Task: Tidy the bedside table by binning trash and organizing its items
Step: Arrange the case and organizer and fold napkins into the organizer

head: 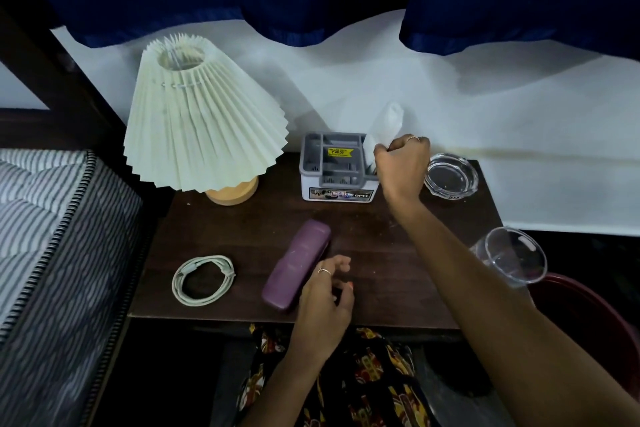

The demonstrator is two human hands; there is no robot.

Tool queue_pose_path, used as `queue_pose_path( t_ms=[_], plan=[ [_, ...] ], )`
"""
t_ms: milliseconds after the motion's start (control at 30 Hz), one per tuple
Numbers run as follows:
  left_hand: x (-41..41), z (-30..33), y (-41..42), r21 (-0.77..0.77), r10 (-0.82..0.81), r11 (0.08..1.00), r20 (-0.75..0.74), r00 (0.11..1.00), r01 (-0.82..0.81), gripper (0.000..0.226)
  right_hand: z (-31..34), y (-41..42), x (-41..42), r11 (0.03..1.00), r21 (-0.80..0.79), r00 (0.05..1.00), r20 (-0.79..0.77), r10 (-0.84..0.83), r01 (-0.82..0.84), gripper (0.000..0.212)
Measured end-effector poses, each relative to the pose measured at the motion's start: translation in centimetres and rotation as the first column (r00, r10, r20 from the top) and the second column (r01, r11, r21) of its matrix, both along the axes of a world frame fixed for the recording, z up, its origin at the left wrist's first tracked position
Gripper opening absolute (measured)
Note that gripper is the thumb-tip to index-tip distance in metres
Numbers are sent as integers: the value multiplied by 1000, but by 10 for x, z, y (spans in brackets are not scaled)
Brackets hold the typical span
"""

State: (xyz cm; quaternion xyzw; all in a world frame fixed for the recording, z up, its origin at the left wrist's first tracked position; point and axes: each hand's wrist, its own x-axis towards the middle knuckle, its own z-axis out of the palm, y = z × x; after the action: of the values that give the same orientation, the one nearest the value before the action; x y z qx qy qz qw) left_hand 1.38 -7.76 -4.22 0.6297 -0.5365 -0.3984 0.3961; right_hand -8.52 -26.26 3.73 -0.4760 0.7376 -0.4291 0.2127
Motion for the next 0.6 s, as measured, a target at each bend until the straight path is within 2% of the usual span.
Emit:
queue_pose_path(
  t_ms=[133, 367, 600],
  plan=[
    [0, -1, 0, -5, 1, 1000, 17, 1000, -1, 35, -9, -2, 0, 997, 70, 995, 93, -27, 20, 8],
    [-1, 0, 1, -2, -19, 1000, 64, 998, 19, 36, -5, 6, -9, 988, 156, 994, 107, 3, -19, 13],
    [-4, 1, 2, -6, -54, 998, 148, 988, 55, 34, -6, 21, -13, 989, 130, 979, 198, 48, -75, 25]
  ],
)
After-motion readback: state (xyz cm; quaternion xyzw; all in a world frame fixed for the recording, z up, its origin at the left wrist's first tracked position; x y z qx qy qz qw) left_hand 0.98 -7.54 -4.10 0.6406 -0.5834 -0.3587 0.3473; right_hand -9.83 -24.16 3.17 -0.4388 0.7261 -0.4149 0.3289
